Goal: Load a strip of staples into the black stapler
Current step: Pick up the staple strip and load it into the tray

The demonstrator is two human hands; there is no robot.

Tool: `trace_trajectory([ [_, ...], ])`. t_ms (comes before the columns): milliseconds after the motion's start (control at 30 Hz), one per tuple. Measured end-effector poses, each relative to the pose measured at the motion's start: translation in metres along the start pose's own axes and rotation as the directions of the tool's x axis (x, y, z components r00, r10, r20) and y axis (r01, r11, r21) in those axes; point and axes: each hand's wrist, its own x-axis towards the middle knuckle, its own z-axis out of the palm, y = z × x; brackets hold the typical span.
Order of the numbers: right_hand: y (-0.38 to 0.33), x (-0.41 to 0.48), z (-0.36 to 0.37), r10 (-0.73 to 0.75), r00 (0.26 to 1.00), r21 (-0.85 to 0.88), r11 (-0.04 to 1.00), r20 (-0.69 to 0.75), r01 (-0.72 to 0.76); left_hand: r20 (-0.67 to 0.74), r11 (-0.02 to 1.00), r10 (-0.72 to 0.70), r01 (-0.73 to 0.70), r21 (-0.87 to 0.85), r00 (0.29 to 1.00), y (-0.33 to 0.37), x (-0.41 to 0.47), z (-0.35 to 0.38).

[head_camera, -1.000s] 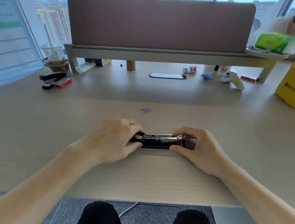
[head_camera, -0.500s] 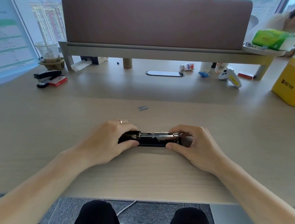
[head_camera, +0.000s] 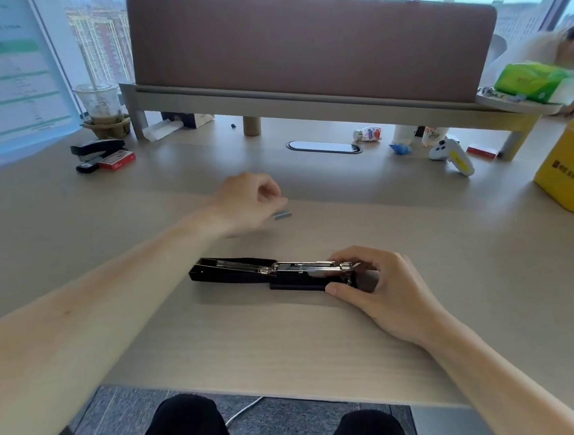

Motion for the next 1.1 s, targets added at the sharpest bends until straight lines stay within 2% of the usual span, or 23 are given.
trace_trajectory([
  [100, -0.002, -0.002, -0.001, 0.003, 1.000, -0.015, 1.000, -0.009, -0.003, 0.044, 0.988, 0.019, -0.026, 0.155, 0.999, -0.009, 0.023, 0.023],
  [300, -0.004, -0.003, -0.001, 0.012, 1.000, -0.037, 0.999, -0.021, -0.013, -0.021, 0.974, 0.099, -0.092, 0.209, 0.995, -0.014, 0.027, 0.038],
  [433, -0.003, -0.001, 0.000, 0.034, 0.997, 0.020, 0.999, -0.074, -0.033, -0.051, 0.987, 0.156, -0.153, 0.046, 0.986, 0.008, 0.001, 0.023],
  [533, -0.006, -0.001, 0.000, 0.036, 0.983, 0.165, 0.986, -0.179, -0.006, -0.034, 0.949, 0.289, -0.291, -0.124, 0.957, 0.033, -0.043, 0.013],
  [600, -0.011, -0.005, -0.003, 0.021, 0.967, 0.205, 0.978, -0.255, 0.033, -0.014, 0.916, 0.372, -0.369, -0.159, 0.928, 0.038, -0.074, 0.012],
  [667, -0.017, -0.015, -0.005, -0.028, 0.959, 0.191, 0.978, -0.282, 0.085, 0.015, 0.905, 0.398, -0.389, -0.174, 0.917, 0.033, -0.098, 0.015],
  [833, -0.038, -0.041, 0.008, -0.131, 0.973, 0.086, 0.985, -0.190, 0.149, 0.000, 0.906, 0.376, -0.368, -0.208, 0.927, 0.015, -0.125, 0.025],
  [1100, -0.034, -0.040, 0.015, -0.233, 0.960, -0.019, 0.972, -0.153, 0.232, -0.004, 0.891, 0.342, -0.325, -0.317, 0.940, 0.021, -0.129, 0.031],
])
